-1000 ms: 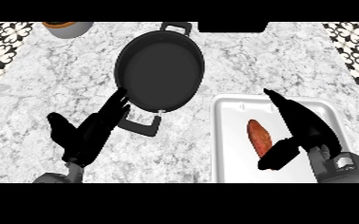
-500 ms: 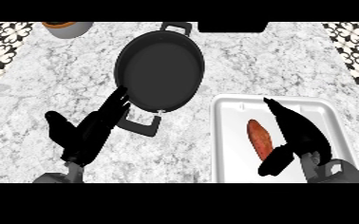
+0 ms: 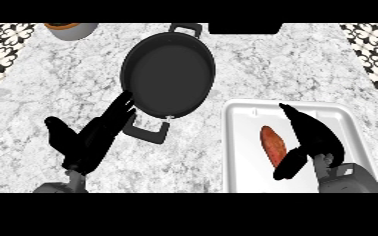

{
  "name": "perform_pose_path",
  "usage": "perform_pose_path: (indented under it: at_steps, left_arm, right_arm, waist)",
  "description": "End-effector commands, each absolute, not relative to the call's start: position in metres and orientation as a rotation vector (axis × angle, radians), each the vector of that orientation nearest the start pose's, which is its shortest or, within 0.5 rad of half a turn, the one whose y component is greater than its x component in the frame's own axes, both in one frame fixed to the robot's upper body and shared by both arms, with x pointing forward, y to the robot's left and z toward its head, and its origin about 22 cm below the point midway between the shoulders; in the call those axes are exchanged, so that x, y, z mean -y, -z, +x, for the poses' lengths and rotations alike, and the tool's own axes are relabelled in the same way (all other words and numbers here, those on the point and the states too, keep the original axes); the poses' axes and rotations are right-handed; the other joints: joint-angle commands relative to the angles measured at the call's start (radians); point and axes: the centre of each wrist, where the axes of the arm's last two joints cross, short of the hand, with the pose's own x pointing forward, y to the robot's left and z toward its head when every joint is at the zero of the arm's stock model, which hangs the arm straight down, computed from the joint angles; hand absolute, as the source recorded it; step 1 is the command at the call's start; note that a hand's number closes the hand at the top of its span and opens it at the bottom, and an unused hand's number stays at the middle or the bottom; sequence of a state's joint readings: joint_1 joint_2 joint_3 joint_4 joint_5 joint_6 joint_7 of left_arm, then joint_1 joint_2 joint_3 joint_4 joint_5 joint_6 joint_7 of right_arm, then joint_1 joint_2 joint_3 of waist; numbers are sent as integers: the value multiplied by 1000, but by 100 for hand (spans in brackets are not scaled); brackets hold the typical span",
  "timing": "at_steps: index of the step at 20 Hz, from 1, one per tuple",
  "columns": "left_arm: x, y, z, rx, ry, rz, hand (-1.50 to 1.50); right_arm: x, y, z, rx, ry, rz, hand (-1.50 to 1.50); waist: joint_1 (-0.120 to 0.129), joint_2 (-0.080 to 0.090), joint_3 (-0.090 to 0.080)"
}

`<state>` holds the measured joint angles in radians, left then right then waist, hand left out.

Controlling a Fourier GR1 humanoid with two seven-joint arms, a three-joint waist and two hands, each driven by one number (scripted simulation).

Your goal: Pick the sweet potato from the tray and place it in the pot

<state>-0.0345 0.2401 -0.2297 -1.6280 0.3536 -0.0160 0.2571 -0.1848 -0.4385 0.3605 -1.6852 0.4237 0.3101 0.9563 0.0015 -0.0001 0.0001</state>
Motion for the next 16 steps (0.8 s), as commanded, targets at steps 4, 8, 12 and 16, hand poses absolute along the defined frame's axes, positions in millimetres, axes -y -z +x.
perform_pose_path:
  at_steps: [4,8,12,16]
  left_arm:
    - [-219,-17,232,1322,142,-277,0]
    - [-221,-17,236,1317,130,-263,0]
    - [-203,-9,222,1324,155,-284,0]
    - [-226,-19,227,1320,162,-284,0]
  right_arm:
    - [223,-60,261,636,-937,-706,-150]
    - [228,-53,269,616,-946,-687,-150]
    - [231,-22,261,605,-952,-687,-150]
    - [236,-11,257,629,-905,-675,150]
  waist:
    - [0,-1,0]
    - [0,0,0]
    - [2,0,0]
    - [0,0,0]
